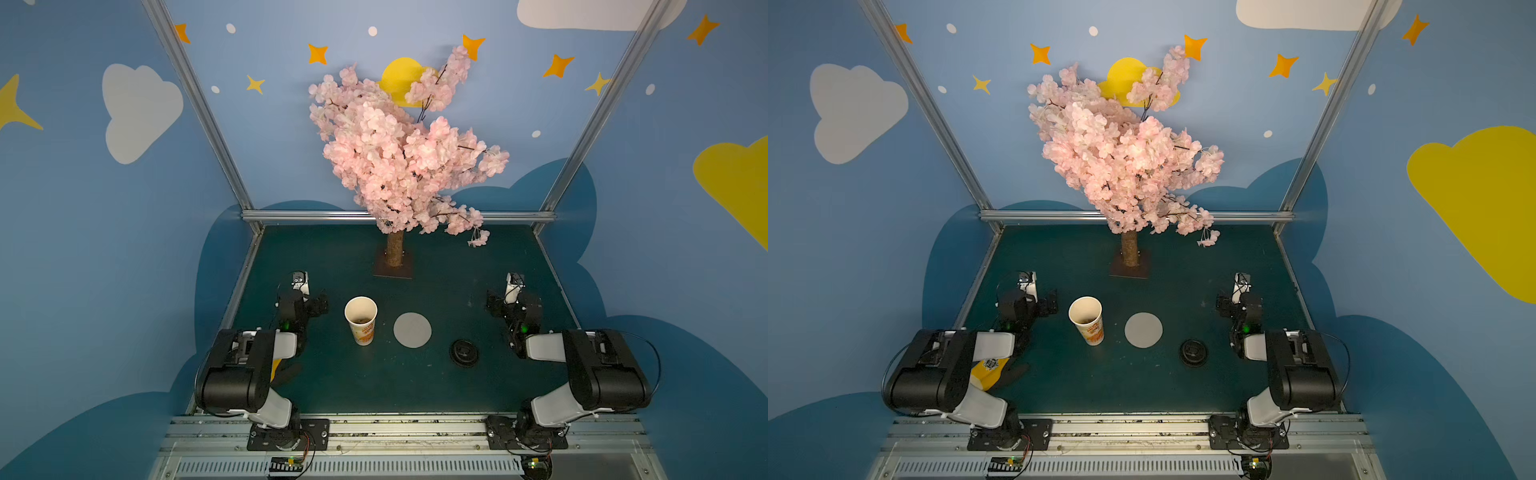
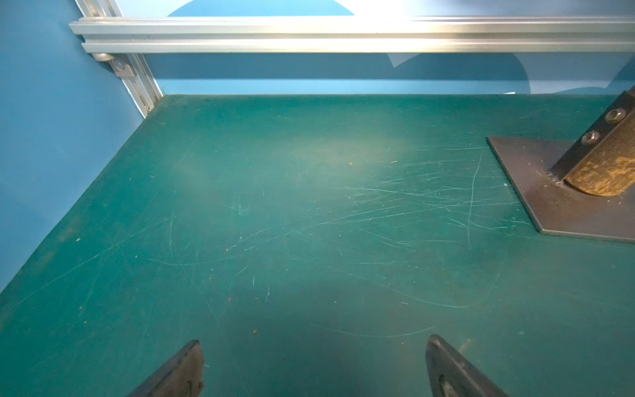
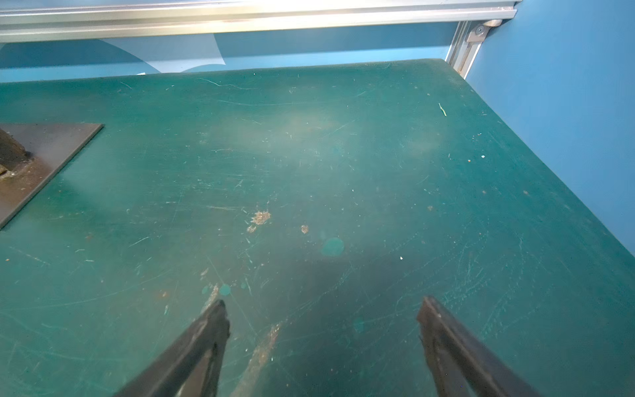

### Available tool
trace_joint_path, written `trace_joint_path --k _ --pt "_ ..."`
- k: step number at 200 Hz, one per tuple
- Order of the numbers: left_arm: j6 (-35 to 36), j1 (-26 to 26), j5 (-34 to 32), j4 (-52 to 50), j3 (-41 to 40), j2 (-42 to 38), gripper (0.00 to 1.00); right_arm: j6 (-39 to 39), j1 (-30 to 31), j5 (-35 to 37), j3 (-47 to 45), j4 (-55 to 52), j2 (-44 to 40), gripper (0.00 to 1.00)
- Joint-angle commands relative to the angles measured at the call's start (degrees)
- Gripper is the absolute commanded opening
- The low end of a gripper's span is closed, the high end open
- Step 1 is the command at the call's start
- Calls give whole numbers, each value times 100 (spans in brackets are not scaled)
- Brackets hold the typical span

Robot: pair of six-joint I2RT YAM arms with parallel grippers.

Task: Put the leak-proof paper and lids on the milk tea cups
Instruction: Pick up the leak-proof paper from the center of the board.

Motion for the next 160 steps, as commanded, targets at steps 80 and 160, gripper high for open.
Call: trace_joint_path --k 80,160 --pt "95 93 408 -140 90 -64 100 -64 26 52 109 -35 -54 87" --pt "79 121 470 -136 92 -67 100 -45 -2 21 101 -34 -67 87"
